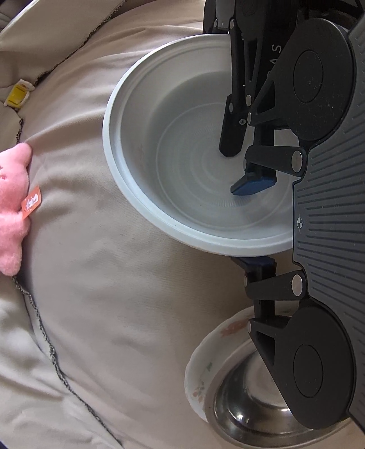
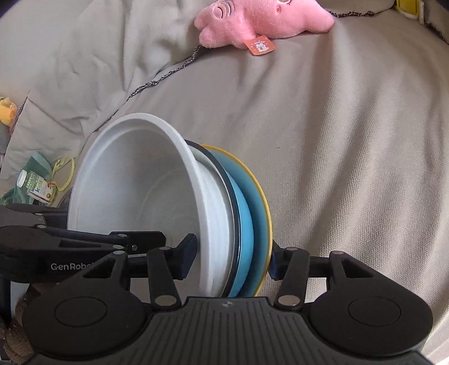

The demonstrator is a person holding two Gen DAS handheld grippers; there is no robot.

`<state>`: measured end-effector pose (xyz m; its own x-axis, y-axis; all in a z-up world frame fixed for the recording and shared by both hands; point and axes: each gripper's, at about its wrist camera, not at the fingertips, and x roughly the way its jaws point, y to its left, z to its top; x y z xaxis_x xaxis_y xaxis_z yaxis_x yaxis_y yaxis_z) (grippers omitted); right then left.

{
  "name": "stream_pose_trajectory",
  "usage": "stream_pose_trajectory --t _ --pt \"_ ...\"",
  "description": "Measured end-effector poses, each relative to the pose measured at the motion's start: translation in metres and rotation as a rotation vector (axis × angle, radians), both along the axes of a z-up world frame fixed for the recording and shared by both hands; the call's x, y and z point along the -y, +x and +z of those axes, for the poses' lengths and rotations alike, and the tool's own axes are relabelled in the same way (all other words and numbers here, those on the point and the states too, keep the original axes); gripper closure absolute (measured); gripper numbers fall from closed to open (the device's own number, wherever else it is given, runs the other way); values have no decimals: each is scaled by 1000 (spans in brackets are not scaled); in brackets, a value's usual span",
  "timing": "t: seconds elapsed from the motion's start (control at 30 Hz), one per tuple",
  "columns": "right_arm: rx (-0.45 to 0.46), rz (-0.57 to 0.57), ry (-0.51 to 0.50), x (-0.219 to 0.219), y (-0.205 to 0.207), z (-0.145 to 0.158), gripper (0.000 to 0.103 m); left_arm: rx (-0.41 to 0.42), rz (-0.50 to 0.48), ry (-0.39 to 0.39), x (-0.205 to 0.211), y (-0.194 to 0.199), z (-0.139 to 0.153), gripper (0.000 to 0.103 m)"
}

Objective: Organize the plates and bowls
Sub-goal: 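Lift the tilted bowl stack with both grippers and carry it toward the steel bowl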

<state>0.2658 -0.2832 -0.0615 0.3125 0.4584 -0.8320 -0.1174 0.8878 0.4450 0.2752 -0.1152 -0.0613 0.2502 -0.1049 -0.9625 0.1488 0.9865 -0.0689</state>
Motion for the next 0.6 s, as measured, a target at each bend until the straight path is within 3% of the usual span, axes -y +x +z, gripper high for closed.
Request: stream_pose_trajectory --t 0.1,0.43,0.6 --pt "-28 -5 45 3 0 -5 50 -8 -6 -4 0 2 -1 55" --pt "0 -60 84 5 -14 -1 45 -37 15 -30 -4 -1 1 58" --pt "42 -3 31 -2 -19 0 44 -11 -45 8 2 -6 2 60"
